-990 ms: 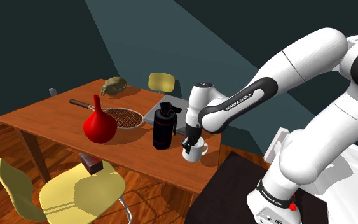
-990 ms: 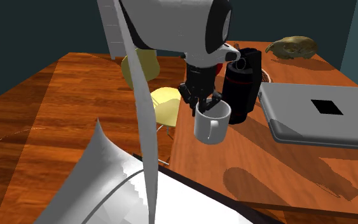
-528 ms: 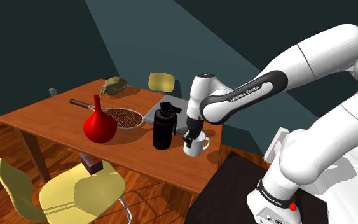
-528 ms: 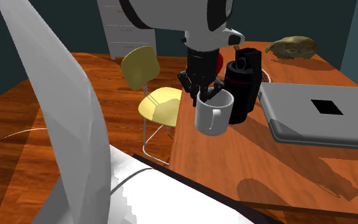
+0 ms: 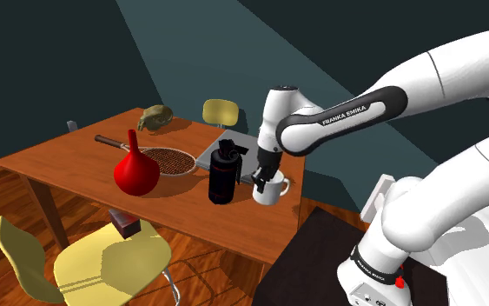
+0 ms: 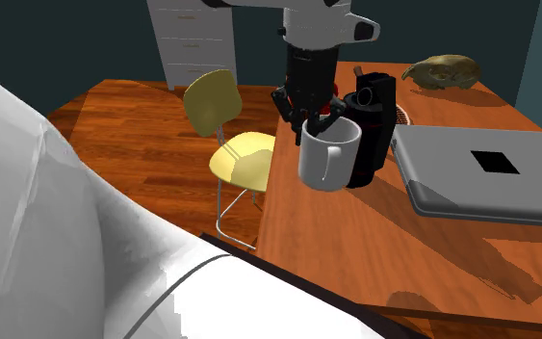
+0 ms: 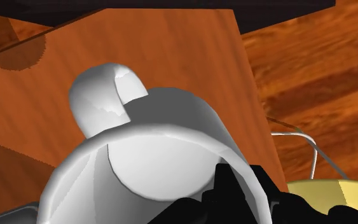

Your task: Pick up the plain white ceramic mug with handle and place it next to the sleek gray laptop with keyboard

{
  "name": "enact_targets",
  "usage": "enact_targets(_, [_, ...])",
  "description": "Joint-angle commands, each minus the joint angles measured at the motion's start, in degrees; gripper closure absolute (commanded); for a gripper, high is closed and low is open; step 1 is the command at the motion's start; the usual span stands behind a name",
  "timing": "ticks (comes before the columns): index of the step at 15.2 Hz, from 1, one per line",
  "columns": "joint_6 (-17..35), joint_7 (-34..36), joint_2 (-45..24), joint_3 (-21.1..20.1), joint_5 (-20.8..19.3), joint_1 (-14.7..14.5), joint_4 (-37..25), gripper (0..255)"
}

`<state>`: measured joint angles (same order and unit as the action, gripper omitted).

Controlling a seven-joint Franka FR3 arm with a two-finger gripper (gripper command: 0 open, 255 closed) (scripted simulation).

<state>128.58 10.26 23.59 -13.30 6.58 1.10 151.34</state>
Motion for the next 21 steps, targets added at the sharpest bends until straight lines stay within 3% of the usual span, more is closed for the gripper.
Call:
enact_targets(1, [-0.3, -2.4, -0.31, 1.83, -0.98, 1.37, -0.52, 255])
enact_targets(11, [0.37, -16.15, -7.22, 11.88, -6.05, 9.03, -6.49, 255])
enact_targets(21, [-0.5, -29.26, -18.88, 20.0, -7.12, 14.76, -19.03, 255])
